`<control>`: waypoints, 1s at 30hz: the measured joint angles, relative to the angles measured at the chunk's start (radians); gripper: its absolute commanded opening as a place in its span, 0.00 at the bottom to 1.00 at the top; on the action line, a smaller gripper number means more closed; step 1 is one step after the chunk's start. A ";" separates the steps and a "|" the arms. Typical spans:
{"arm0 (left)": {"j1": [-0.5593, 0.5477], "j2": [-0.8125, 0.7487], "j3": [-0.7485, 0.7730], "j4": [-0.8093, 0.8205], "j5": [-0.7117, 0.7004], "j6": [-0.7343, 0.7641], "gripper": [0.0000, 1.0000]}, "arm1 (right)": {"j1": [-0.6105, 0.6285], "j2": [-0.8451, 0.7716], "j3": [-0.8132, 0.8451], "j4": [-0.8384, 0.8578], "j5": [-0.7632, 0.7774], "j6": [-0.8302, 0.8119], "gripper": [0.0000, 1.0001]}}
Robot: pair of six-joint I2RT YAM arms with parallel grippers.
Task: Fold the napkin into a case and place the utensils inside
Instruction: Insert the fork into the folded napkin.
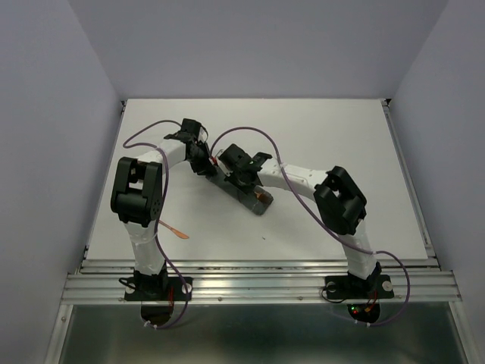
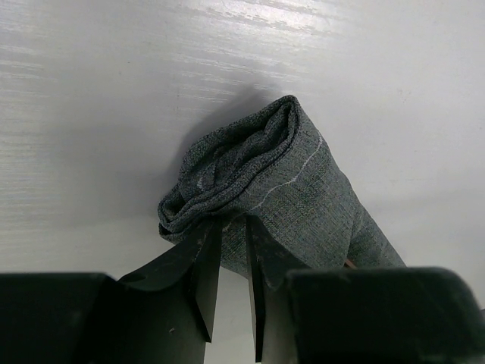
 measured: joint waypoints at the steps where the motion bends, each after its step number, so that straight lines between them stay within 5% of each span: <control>1: 0.000 0.000 0.000 0.000 0.001 0.002 0.31 | 0.000 0.004 0.005 0.006 -0.001 -0.003 0.01; 24: 0.000 0.000 0.000 0.007 0.020 0.019 0.30 | -0.026 0.053 0.049 0.084 -0.026 -0.011 0.01; 30: 0.000 0.000 0.000 0.009 0.023 0.020 0.30 | -0.026 0.063 0.049 0.093 -0.026 -0.007 0.21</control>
